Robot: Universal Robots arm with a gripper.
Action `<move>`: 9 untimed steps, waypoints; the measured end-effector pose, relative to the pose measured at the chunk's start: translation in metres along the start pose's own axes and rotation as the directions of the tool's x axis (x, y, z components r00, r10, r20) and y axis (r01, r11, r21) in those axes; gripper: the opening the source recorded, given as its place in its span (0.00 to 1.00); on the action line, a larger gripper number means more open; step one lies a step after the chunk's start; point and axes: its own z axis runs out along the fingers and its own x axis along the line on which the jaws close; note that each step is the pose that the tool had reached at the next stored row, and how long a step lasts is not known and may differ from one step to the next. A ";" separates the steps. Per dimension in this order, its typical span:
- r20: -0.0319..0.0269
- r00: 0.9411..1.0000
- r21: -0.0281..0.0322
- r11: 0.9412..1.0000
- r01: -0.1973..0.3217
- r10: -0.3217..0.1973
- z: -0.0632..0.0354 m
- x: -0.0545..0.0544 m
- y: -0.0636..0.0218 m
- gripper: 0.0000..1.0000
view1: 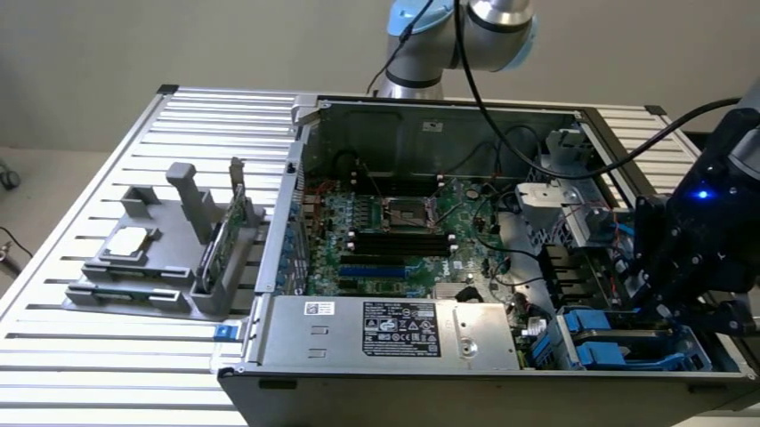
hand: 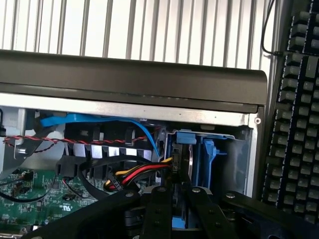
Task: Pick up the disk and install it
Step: 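Insert the first disk wire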
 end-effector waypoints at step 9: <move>0.003 1.000 -0.004 1.000 -0.008 0.008 0.0013 0.001 -0.0014 0.18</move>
